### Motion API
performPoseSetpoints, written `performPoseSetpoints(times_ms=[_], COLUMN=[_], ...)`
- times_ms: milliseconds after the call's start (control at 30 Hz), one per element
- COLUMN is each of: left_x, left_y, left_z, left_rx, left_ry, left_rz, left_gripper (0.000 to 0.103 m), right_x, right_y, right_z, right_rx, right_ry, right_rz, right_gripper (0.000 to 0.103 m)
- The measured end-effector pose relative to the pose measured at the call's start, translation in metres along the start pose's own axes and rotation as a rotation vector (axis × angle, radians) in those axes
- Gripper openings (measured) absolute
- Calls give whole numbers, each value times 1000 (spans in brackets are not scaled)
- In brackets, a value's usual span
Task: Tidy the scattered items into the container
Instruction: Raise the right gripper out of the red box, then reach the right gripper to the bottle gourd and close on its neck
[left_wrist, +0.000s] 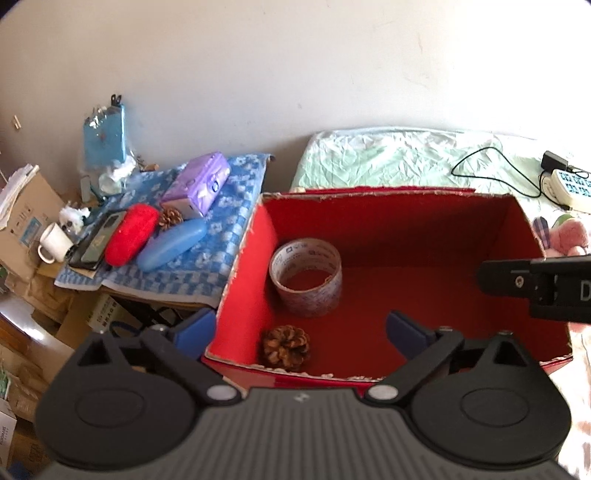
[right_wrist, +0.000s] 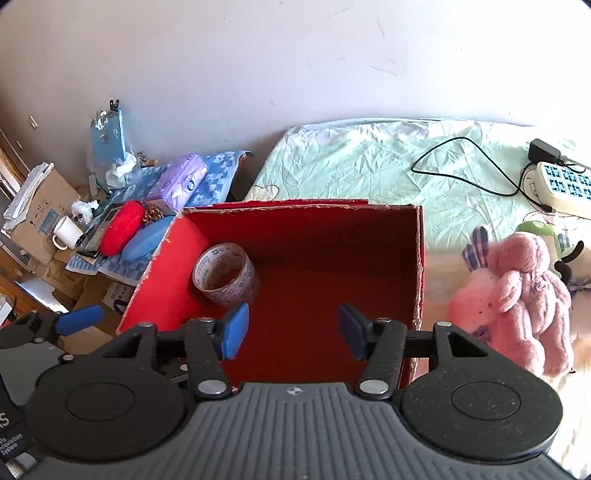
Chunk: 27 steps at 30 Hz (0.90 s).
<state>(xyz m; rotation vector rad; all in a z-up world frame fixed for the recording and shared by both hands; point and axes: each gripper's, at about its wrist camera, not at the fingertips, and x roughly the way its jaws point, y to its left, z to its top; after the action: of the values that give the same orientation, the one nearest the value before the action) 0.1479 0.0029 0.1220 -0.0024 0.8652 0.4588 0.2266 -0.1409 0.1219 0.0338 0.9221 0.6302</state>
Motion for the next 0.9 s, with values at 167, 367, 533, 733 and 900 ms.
performPoseSetpoints(times_ms=[167, 367, 533, 733, 900], left_x=[-6, -14, -20, -21, -20], left_y=[3, 3, 4, 2, -2], left_z=[-5, -15, -21, -30, -37], left_rx=[-22, -29, -43, -51, -35], left_ry=[7, 5, 12, 35, 44], left_rz=[-13, -32, -58, -68, -70], left_gripper=[99, 100, 99, 100, 99], right_x=[-7, -19, -25, -27, -27], right_y=[1, 4, 7, 8, 9], right_z=[-4, -14, -23, -35, -43], right_rx=[5, 9, 2, -5, -10], right_ry=[-15, -37, -49, -50, -47], right_rz=[-14, -17, 10, 8, 11], right_gripper=[59, 66, 65, 65, 64])
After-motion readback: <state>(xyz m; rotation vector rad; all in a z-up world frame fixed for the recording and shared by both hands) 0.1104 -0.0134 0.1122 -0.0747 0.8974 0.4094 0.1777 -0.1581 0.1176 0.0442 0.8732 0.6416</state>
